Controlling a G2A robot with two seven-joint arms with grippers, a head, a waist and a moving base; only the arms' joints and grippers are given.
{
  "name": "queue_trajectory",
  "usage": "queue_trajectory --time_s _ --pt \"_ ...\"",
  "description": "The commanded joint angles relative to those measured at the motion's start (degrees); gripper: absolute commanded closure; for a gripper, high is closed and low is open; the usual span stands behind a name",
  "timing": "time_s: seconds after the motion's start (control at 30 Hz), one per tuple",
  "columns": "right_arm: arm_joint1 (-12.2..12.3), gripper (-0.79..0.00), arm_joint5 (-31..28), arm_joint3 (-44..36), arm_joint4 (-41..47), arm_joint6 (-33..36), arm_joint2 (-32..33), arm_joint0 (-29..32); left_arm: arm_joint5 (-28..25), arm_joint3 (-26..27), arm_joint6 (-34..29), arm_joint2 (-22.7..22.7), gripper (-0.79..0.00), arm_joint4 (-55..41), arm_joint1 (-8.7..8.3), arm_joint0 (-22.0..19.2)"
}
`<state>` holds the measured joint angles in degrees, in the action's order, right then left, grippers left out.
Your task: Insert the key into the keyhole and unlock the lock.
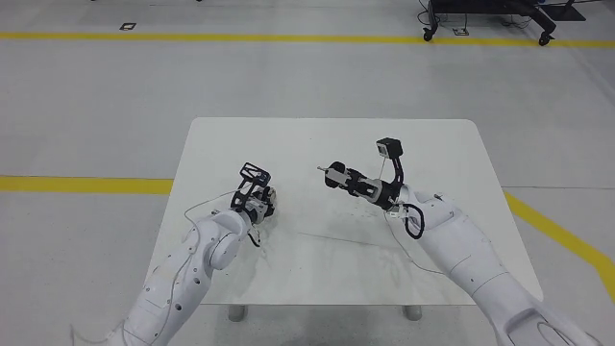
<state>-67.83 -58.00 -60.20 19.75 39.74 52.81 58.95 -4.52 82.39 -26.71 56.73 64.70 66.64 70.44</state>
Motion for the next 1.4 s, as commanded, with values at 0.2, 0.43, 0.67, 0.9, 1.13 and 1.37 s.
queue_trajectory --time_s 0.2,0.43,0.67,0.9,1.13,1.37 --pt "0.0 0.0 0.0 0.0 0.0 0.0 0.0 0.0 -1.35 0.31 0.37 0.99 0.0 -0.38 0.03 0.73" --pt "0.0 0.0 0.0 0.0 0.0 0.0 0.0 0.0 -1.98 1.34 -0.16 1.84 -0.363 -0.59 0.04 1.26" --pt "0.0 0.0 0.0 0.0 0.0 0.0 0.0 0.0 -2.22 1.93 -0.93 2.52 -0.268 0.05 0.01 1.75" --pt "0.0 0.0 0.0 0.0 0.0 0.0 0.0 0.0 -2.83 2.46 -1.58 3.03 0.0 0.58 0.01 2.16" --pt "0.0 0.0 0.0 0.0 0.0 0.0 0.0 0.0 -2.42 3.12 -1.74 3.77 0.0 1.3 -0.01 2.83" --pt "0.0 0.0 0.0 0.0 0.0 0.0 0.0 0.0 -4.74 2.86 -0.37 5.72 0.0 -7.28 0.28 3.3"
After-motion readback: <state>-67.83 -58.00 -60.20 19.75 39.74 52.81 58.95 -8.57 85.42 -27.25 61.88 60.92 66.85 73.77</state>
